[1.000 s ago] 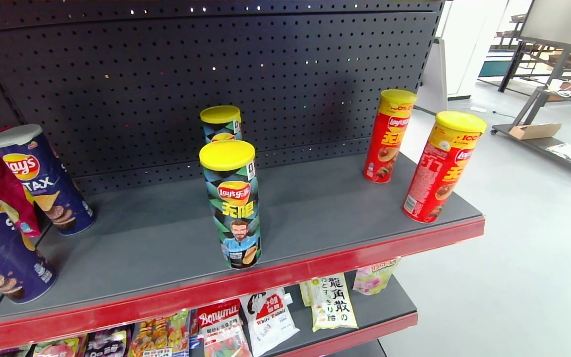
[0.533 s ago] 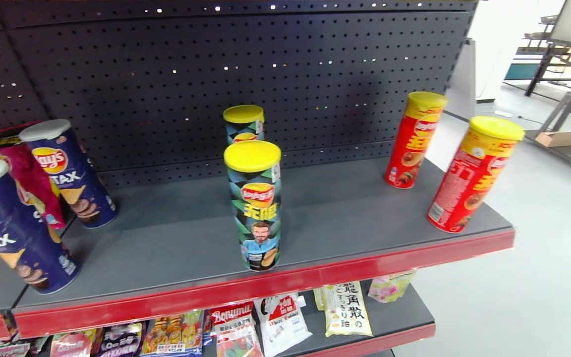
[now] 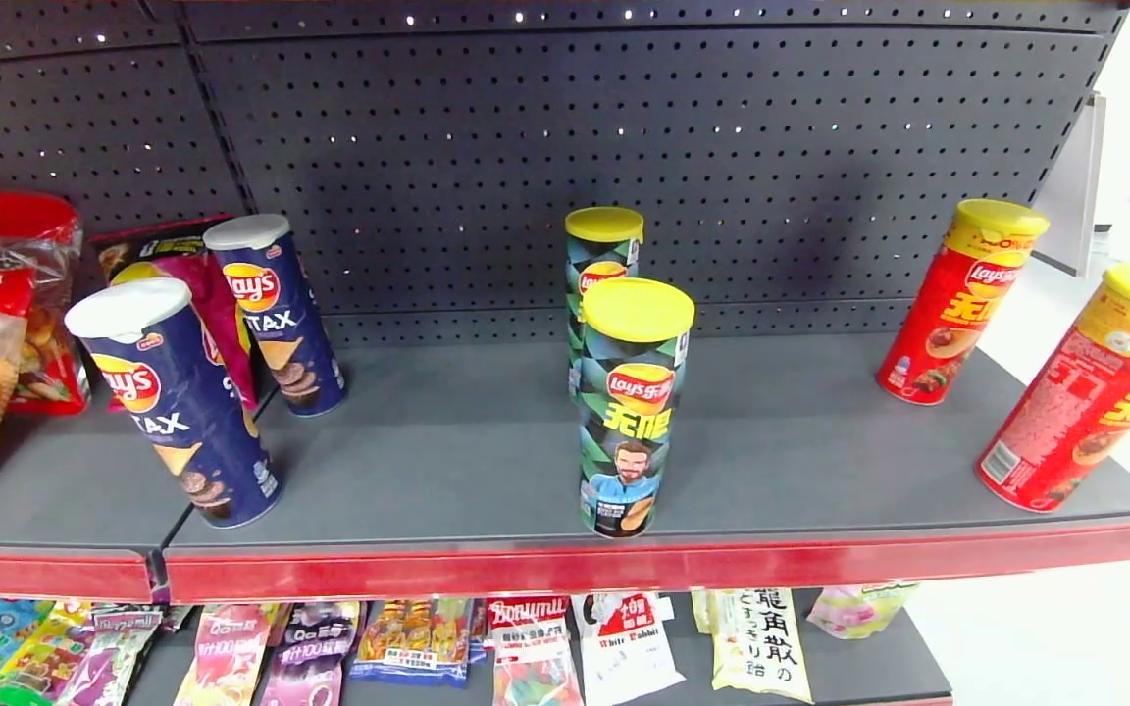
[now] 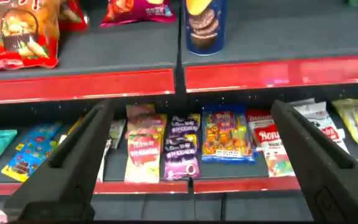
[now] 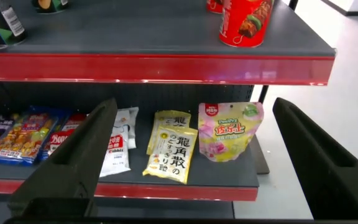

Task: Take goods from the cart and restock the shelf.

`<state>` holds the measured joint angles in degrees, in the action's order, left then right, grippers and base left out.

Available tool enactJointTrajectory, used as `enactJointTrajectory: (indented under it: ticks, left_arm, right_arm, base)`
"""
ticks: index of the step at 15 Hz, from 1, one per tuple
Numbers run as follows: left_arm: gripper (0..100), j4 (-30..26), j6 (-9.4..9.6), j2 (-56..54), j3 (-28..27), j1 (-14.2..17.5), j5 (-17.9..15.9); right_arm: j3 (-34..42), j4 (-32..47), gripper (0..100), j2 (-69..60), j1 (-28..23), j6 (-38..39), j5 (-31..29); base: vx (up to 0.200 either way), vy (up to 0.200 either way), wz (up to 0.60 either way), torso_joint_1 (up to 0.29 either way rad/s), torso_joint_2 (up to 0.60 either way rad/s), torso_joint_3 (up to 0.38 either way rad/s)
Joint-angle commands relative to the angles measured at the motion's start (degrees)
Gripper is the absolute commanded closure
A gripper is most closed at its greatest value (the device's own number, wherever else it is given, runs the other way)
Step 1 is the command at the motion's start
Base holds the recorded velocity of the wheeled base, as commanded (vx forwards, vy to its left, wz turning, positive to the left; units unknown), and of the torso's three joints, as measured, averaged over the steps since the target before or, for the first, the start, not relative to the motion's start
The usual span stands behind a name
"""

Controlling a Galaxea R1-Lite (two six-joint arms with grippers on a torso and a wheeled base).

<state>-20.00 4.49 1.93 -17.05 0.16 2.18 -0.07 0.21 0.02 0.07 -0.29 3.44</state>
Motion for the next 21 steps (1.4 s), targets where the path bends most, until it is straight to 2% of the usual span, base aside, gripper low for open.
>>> enactJointTrajectory:
  ticks: [1, 2, 3, 4, 6, 7, 9, 11, 13, 14, 18, 21]
  left_arm:
    - [0, 1.7, -0.18, -1.6, 3.5, -0.2, 0.1]
    - [0, 8.7, -0.18, -1.6, 8.1, -0.2, -0.1]
    - [0, 16.7, 0.52, -1.6, 14.2, -0.2, -0.2]
    - [0, 22.2, 0.79, -1.4, 16.2, -0.2, -1.4]
    - [0, 21.2, 0.08, -1.7, 16.8, -0.2, -5.9]
    - [0, 19.8, -0.53, -1.7, 16.9, -0.2, -7.1]
    - [0, 19.6, -0.79, -1.7, 16.8, -0.2, -6.6]
    - [0, 19.6, -4.05, -1.6, 16.9, -0.2, -5.9]
    - [0, 19.6, -4.05, -1.7, 16.9, -0.2, -5.8]
    - [0, 19.6, -3.96, -1.6, 16.9, -0.2, -5.8]
    - [0, 19.6, -3.96, -1.6, 16.9, -0.2, -5.8]
    - [0, 19.6, -4.05, -1.6, 16.9, -0.2, -5.8]
  right_arm:
    - [0.0, 0.0, 0, 0.0, 0.0, -0.1, 0.4]
    - [0.0, -0.1, 0, 0.0, 0.0, -0.8, 1.0]
    - [-3.4, -0.9, 0, 0.4, 0.2, 0.6, 2.0]
    - [-12.2, -0.2, 0, 8.4, 1.1, 2.8, 2.9]
    - [-21.9, 0.5, 0, 17.5, 1.7, 2.6, 4.0]
    - [-22.6, 0.4, 0, 20.6, 1.7, 1.4, 6.7]
    - [-25.1, -1.1, 0, 27.9, 1.6, 0.8, 8.2]
    - [-26.7, -1.3, 0, 34.8, 2.2, -5.1, 8.5]
    - [-26.7, -1.3, 0, 38.5, 3.5, -6.8, 8.4]
    - [-27.6, -1.7, 0, 44.6, 7.1, -7.1, 8.3]
    - [-28.1, -5.0, 0, 54.7, 15.1, -8.1, 7.7]
    - [-29.3, -5.2, 0, 61.1, 19.1, -7.0, 6.8]
  base:
    - [0.0, 0.0, 0.0, 0.0, 0.0, 0.0]
    - [0.0, 0.0, 0.0, 0.0, 0.0, 0.0]
    - [0.0, 0.0, 0.0, 0.0, 0.0, 0.0]
    - [0.0, 0.0, 0.0, 0.0, 0.0, 0.0]
    - [0.0, 0.0, 0.0, 0.0, 0.0, 0.0]
    - [0.0, 0.0, 0.0, 0.0, 0.0, 0.0]
    - [0.0, 0.0, 0.0, 0.0, 0.0, 0.0]
    - [0.0, 0.0, 0.0, 0.0, 0.0, 0.0]
    - [0.0, 0.0, 0.0, 0.0, 0.0, 0.0]
    - [0.0, 0.0, 0.0, 0.0, 0.0, 0.0]
    - [0.0, 0.0, 0.0, 0.0, 0.0, 0.0]
    - [0.0, 0.0, 0.0, 0.0, 0.0, 0.0]
